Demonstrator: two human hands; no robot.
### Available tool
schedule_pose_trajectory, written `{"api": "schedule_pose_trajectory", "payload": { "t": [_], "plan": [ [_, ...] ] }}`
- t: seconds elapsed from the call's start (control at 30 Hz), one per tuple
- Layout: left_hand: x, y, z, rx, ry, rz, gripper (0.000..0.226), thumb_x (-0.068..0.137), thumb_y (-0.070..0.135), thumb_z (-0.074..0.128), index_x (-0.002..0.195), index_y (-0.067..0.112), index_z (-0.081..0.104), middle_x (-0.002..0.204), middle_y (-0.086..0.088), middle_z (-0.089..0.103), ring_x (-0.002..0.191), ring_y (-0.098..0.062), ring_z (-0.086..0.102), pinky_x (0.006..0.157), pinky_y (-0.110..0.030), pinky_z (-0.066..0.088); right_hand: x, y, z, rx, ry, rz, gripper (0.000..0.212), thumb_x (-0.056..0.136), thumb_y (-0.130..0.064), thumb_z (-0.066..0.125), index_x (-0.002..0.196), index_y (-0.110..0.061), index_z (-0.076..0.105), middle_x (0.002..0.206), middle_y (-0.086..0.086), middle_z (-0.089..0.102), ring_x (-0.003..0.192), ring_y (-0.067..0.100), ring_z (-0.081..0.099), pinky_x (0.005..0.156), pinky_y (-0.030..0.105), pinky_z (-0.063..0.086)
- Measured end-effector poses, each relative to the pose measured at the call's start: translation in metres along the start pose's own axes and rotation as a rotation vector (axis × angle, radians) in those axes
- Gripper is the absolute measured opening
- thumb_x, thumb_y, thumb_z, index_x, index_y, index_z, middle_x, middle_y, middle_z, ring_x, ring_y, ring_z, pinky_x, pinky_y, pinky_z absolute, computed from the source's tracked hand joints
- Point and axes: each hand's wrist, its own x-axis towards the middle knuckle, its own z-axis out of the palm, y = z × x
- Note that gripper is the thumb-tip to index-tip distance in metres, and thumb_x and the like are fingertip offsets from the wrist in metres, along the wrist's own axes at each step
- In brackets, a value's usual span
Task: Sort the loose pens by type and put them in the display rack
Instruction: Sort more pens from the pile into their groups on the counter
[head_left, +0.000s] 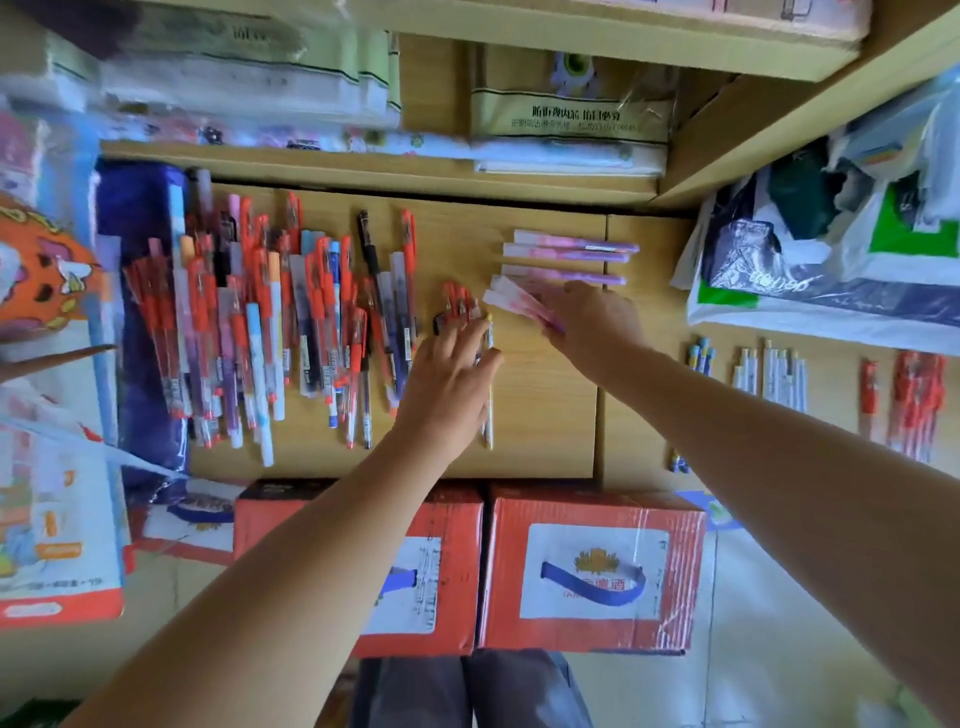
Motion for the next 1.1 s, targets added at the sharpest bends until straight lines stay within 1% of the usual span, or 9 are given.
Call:
{"api": "schedule_pose_trajectory", "payload": {
  "t": [0.2,0.3,0.4,0.5,0.6,0.67,0.77,1.0,1.1],
  "plan": [
    [-0.01,-0.021,-0.004,0.035,0.04,0.038,0.041,0.063,0.021,0.077,0.101,0.014,0.064,0.13,-0.013,0.052,0.122,-0.033,0.046,0.096,-0.047,0.045,0.004,0.0,0.008,-0.033,0.058,0.017,0.043,0.095,-0.037,0.054,0.133,-0.017,0.046,0.117,0.007,0.058,0.098,0.026,0.061,0.066,0.034,0.043],
    [-0.008,-0.019,-0.007,0.051,0.094,0.02,0.037,0.064,0.025,0.079,0.095,0.013,0.063,0.118,-0.011,0.054,0.109,-0.029,0.05,0.09,-0.042,0.047,0.0,0.01,0.01,0.02,0.078,0.025,0.042,0.091,-0.034,0.061,0.126,-0.013,0.05,0.118,0.008,0.054,0.099,0.027,0.06,0.068,0.036,0.047],
    [0.007,-0.012,-0.01,0.068,0.167,0.01,0.048,0.065,0.026,0.08,0.104,0.01,0.056,0.115,-0.012,0.052,0.104,-0.029,0.05,0.09,-0.041,0.048,-0.002,0.021,0.012,0.066,0.144,0.001,0.05,0.083,-0.03,0.071,0.124,-0.01,0.049,0.118,0.012,0.05,0.1,0.031,0.057,0.075,0.041,0.049],
    [0.029,-0.006,-0.012,0.088,0.171,0.004,0.07,0.066,0.029,0.08,0.123,0.009,0.043,0.134,-0.018,0.043,0.12,-0.034,0.045,0.1,-0.047,0.042,0.002,0.029,0.012,-0.014,0.258,-0.083,0.069,0.074,-0.04,0.076,0.127,-0.008,0.047,0.127,0.018,0.047,0.11,0.035,0.05,0.088,0.045,0.045],
    [0.055,-0.005,-0.012,0.135,0.114,0.027,0.093,0.068,0.034,0.078,0.143,0.006,0.031,0.154,-0.018,0.024,0.138,-0.036,0.03,0.112,-0.048,0.031,0.011,0.033,0.013,0.007,0.16,-0.084,0.094,0.072,-0.053,0.07,0.146,-0.013,0.029,0.151,0.017,0.025,0.133,0.037,0.032,0.102,0.048,0.033],
    [0.072,-0.007,-0.014,0.167,0.074,0.039,0.105,0.069,0.038,0.078,0.15,0.006,0.018,0.159,-0.016,0.011,0.145,-0.035,0.016,0.117,-0.047,0.022,0.019,0.037,0.013,0.038,0.087,-0.072,0.104,0.071,-0.05,0.074,0.151,-0.014,0.017,0.154,0.013,0.02,0.14,0.032,0.023,0.108,0.048,0.026],
    [0.092,-0.009,-0.02,0.163,0.01,0.066,0.111,0.074,0.04,0.074,0.153,0.01,0.002,0.161,-0.013,-0.001,0.148,-0.032,0.001,0.12,-0.044,0.011,0.024,0.044,0.008,0.036,0.092,-0.097,0.098,0.071,-0.036,0.076,0.15,-0.015,0.022,0.148,0.008,0.029,0.133,0.029,0.03,0.108,0.043,0.023],
    [0.119,-0.002,-0.027,0.185,0.087,0.112,0.085,0.07,0.033,0.079,0.14,0.009,0.037,0.154,-0.011,0.028,0.144,-0.032,0.022,0.116,-0.045,0.023,0.025,0.056,0.009,-0.019,0.152,-0.153,0.071,0.082,-0.017,0.065,0.146,-0.016,0.035,0.141,0.01,0.04,0.125,0.031,0.04,0.104,0.043,0.029],
    [0.123,-0.002,-0.027,0.21,0.124,0.155,0.069,0.067,0.031,0.081,0.124,0.01,0.049,0.126,-0.013,0.053,0.118,-0.032,0.05,0.103,-0.044,0.041,0.028,0.063,0.009,0.03,0.191,-0.159,0.061,0.082,-0.012,0.062,0.141,-0.017,0.044,0.138,0.009,0.045,0.122,0.031,0.043,0.103,0.043,0.031]
  ]
}}
